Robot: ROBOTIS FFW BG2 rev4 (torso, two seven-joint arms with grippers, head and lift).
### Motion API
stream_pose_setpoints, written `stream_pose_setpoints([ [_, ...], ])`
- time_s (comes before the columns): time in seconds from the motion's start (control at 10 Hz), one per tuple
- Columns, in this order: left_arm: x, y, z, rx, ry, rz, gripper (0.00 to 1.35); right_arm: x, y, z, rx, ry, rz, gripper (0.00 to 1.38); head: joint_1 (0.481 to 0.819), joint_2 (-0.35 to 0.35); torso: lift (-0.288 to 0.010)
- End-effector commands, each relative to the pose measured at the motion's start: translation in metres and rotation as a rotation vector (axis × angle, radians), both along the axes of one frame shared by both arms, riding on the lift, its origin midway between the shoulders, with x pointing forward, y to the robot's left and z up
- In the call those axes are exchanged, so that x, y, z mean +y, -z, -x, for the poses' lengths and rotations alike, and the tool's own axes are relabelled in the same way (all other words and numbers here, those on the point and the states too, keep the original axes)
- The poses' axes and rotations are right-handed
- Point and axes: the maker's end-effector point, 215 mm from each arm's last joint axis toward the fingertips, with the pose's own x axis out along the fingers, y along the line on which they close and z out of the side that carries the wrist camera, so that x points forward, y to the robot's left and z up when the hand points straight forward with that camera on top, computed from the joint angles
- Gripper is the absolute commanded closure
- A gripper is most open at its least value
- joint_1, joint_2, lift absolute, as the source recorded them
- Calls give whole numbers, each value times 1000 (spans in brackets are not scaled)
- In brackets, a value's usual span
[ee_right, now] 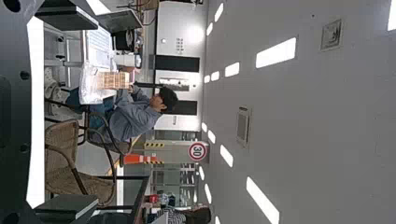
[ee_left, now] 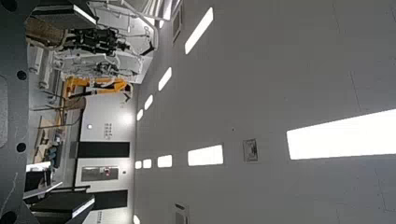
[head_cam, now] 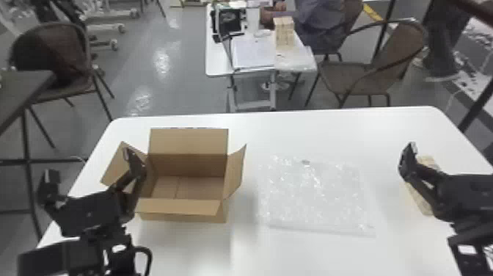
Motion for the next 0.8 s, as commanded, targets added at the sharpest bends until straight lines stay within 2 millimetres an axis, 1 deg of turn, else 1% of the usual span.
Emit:
stream_pose_setpoints([
  [0.0, 0, 0, 0, 0, 0, 0, -2, 0, 0, 0, 0, 0, 0, -2, 678, 86, -100],
  [0.7, 0, 0, 0, 0, 0, 0, -2, 0, 0, 0, 0, 0, 0, -2, 678, 86, -100],
])
